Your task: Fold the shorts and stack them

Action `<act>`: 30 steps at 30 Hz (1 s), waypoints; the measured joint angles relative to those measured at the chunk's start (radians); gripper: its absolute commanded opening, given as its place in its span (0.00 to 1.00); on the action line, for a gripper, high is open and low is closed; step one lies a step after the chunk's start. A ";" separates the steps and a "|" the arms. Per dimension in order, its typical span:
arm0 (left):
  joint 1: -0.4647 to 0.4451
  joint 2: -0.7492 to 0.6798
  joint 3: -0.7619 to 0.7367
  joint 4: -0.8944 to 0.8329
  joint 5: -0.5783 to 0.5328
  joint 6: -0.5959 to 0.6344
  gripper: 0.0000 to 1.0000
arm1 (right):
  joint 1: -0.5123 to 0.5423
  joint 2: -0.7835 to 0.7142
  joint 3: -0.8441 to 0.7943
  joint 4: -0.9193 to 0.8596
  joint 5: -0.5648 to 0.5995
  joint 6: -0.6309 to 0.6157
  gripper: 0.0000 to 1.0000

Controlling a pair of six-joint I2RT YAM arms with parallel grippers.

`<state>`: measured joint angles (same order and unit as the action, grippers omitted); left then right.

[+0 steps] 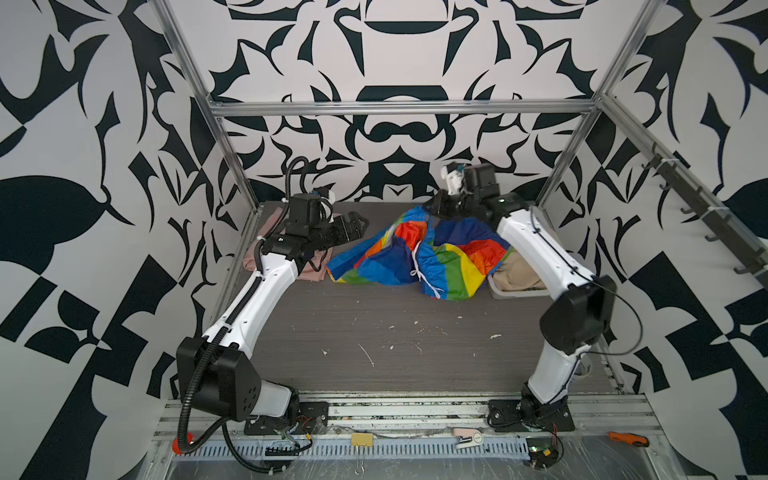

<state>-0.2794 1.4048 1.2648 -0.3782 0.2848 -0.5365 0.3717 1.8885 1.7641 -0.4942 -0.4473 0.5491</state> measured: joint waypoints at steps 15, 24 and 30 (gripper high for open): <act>0.035 0.007 -0.167 0.062 0.157 -0.192 0.99 | 0.240 0.109 -0.190 0.013 -0.017 0.015 0.59; -0.046 0.073 -0.175 0.092 0.192 -0.227 0.99 | 0.134 -0.404 -0.546 -0.012 0.155 -0.011 0.97; -0.225 0.171 -0.159 0.170 0.211 -0.303 0.99 | 0.086 -0.610 -0.868 -0.040 0.241 0.013 1.00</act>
<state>-0.5049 1.5753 1.1053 -0.2085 0.4953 -0.8394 0.4580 1.2785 0.8963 -0.5346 -0.2062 0.5617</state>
